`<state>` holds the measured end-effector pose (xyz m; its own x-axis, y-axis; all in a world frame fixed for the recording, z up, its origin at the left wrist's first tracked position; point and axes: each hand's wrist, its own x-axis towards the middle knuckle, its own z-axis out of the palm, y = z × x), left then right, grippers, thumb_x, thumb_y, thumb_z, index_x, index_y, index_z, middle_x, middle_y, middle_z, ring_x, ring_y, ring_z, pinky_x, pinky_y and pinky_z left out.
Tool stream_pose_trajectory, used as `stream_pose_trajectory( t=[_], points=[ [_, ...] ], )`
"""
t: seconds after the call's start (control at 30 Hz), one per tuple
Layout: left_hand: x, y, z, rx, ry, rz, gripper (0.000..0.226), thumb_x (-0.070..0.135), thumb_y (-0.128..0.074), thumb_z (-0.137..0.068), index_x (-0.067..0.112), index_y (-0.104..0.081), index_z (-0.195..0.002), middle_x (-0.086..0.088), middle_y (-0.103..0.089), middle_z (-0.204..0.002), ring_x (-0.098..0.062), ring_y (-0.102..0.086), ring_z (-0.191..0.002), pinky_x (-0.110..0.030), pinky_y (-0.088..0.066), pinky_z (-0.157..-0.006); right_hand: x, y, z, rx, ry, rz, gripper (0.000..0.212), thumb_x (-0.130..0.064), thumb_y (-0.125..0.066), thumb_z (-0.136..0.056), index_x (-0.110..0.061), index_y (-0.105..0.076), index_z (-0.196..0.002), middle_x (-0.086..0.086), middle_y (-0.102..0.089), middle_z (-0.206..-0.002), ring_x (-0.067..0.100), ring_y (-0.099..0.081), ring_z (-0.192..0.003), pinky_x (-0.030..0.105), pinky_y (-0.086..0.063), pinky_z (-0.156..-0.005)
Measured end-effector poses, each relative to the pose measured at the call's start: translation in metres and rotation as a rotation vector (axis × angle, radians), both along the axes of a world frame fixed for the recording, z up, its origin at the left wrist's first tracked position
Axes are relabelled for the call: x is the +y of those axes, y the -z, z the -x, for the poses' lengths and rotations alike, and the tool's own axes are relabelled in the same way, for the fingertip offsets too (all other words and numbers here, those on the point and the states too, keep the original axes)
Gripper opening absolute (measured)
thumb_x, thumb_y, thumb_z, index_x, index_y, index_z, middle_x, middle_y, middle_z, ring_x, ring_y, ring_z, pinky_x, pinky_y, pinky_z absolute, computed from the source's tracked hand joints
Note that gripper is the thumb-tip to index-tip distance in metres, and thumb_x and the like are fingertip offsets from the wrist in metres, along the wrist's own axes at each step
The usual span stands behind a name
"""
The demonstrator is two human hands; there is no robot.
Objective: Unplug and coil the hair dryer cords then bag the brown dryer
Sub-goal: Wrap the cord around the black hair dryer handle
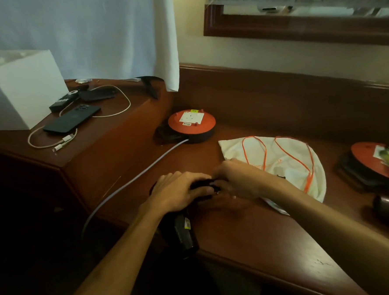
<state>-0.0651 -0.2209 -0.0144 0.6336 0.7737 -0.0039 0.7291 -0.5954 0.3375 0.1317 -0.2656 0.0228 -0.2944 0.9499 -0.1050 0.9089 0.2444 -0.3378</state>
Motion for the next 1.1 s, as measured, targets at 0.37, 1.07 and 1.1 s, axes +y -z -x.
stream_pose_trajectory(
  t=[0.37,1.07,1.1],
  points=[
    [0.008,0.001,0.014,-0.316,-0.192,0.098,0.041,0.074,-0.059,-0.084,0.062,-0.060,-0.123,0.029,-0.068,-0.120,-0.006,-0.062,-0.115,-0.034,-0.050,-0.089,-0.047,0.075,0.004,0.390,0.064,-0.557,0.024,-0.024,-0.053,-0.101,-0.013,-0.072,-0.110,-0.002,-0.069,-0.084,0.009,-0.063,-0.070,0.030,-0.051,-0.060],
    [-0.040,-0.001,-0.002,-0.113,-0.018,0.092,0.108,0.087,-0.063,-0.064,0.049,-0.016,-0.154,0.008,-0.072,-0.108,-0.015,-0.064,-0.106,-0.034,-0.045,-0.084,0.028,-0.002,-0.020,0.065,-0.023,0.261,0.034,-0.037,-0.070,-0.092,-0.004,-0.071,-0.082,0.005,-0.057,-0.066,0.020,-0.051,-0.059,0.037,-0.043,-0.057],
    [-0.038,-0.001,-0.004,-0.084,-0.033,0.078,0.107,0.090,-0.057,-0.065,0.048,-0.014,-0.154,0.006,-0.070,-0.106,-0.018,-0.064,-0.105,-0.035,-0.043,-0.079,0.028,-0.011,-0.016,0.033,-0.025,0.219,0.031,-0.035,-0.069,-0.093,-0.006,-0.071,-0.080,0.004,-0.057,-0.067,0.019,-0.050,-0.060,0.037,-0.042,-0.058]
  ],
)
